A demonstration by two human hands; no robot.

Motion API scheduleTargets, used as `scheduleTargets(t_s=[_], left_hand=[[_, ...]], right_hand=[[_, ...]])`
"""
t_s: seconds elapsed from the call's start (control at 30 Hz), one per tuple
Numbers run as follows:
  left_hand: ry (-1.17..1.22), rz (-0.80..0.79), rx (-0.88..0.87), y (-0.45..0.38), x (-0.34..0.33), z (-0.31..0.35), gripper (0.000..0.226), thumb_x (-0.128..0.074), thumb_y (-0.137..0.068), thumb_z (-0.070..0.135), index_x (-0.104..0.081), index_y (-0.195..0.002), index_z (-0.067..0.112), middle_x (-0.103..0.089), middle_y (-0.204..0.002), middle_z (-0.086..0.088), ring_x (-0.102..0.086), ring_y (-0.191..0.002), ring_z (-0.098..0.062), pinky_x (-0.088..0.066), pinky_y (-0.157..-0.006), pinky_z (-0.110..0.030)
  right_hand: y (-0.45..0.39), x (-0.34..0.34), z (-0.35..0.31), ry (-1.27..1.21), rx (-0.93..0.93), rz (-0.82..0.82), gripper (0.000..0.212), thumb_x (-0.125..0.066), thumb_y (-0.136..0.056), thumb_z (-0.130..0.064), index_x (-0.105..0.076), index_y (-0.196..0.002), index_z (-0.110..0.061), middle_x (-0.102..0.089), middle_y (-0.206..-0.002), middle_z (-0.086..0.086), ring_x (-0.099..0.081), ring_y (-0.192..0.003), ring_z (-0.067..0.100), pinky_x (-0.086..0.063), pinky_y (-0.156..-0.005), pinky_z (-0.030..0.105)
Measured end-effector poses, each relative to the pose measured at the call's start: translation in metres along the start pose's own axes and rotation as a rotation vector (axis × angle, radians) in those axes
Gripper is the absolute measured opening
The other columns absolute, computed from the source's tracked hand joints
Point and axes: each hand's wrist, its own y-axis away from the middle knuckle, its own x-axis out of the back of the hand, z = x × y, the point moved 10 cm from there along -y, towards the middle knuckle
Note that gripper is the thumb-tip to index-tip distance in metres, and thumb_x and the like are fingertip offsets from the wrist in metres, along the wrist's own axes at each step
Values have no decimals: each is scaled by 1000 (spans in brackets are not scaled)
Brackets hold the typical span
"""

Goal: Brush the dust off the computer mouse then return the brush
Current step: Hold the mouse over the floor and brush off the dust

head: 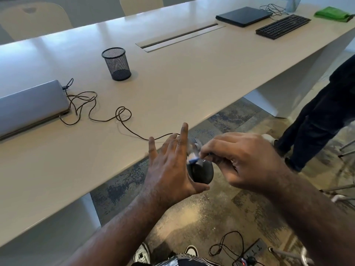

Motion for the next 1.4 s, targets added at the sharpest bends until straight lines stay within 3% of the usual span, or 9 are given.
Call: scheduleTargets(t_s=[0.17,0.3,0.4,0.57,0.8,0.97,1.1,1.27,1.4], left_hand=[[1,10,9,0,0,-2,147,-65,-58,85,42,-141,28,-9,-165,-1,-2,-151,-15,18,-116,-55],[-22,11,-15,-4,3,3,147,-64,-59,86,42,-141,26,-13,-164,-2,-6,-151,-18,18,-116,-57],[-37,1,-20,-5,3,5,146,-62,-59,87,45,-139,26,-10,-165,-3,-5,-151,-19,18,-115,-58],[-26,-1,-14,-5,1,0,144,-57,-60,90,42,-141,24,-14,-164,-5,-9,-151,-19,14,-116,-58],[27,21,20,-7,5,-6,149,-63,-54,90,35,-146,26,-22,-161,-3,-15,-149,-17,13,-118,-56],[66,62,41,-8,9,-14,149,-59,-50,93,29,-150,25,-36,-154,0,-28,-144,-15,7,-119,-57],[116,81,51,-4,9,-19,148,-59,-49,92,26,-151,27,-36,-154,3,-29,-144,-13,6,-119,-56],[156,105,40,-2,11,-22,147,-62,-49,90,25,-151,30,-37,-155,4,-29,-144,-12,5,-120,-55],[164,141,44,1,16,-23,146,-63,-50,88,22,-153,29,-37,-154,5,-28,-144,-10,4,-120,-54]], right_hand=[[0,10,-10,1,72,-14,24,-67,-76,-16,-71,-98,-25,-73,-83,-13,-68,-69,12,-57,-58,32],[-4,13,-14,51,78,56,22,-61,-85,-20,-73,-103,-23,-75,-92,-10,-71,-76,12,-51,-65,22],[-6,1,-20,92,120,-27,26,-53,-86,-21,-73,-104,-23,-76,-96,-9,-71,-76,12,-45,-65,21],[3,-1,-20,7,121,-127,26,-61,-73,-16,-70,-95,-25,-72,-80,-12,-68,-69,13,-57,-60,31],[11,8,2,-105,15,-6,28,-73,-78,-12,-71,-102,-26,-73,-89,-14,-70,-77,10,-58,-61,34],[25,5,17,-154,-66,25,19,-67,-82,-16,-72,-97,-25,-73,-85,-16,-69,-74,6,-57,-60,33],[31,18,32,-142,-139,131,16,-59,-86,-23,-74,-91,-19,-71,-78,-12,-68,-67,9,-56,-55,34],[32,31,40,-163,-204,328,15,-64,-90,-16,-75,-99,-12,-75,-86,-4,-71,-74,16,-58,-60,38],[21,21,29,-162,-157,270,14,-67,-87,-14,-75,-98,-14,-76,-89,-6,-72,-79,13,-59,-65,37]])
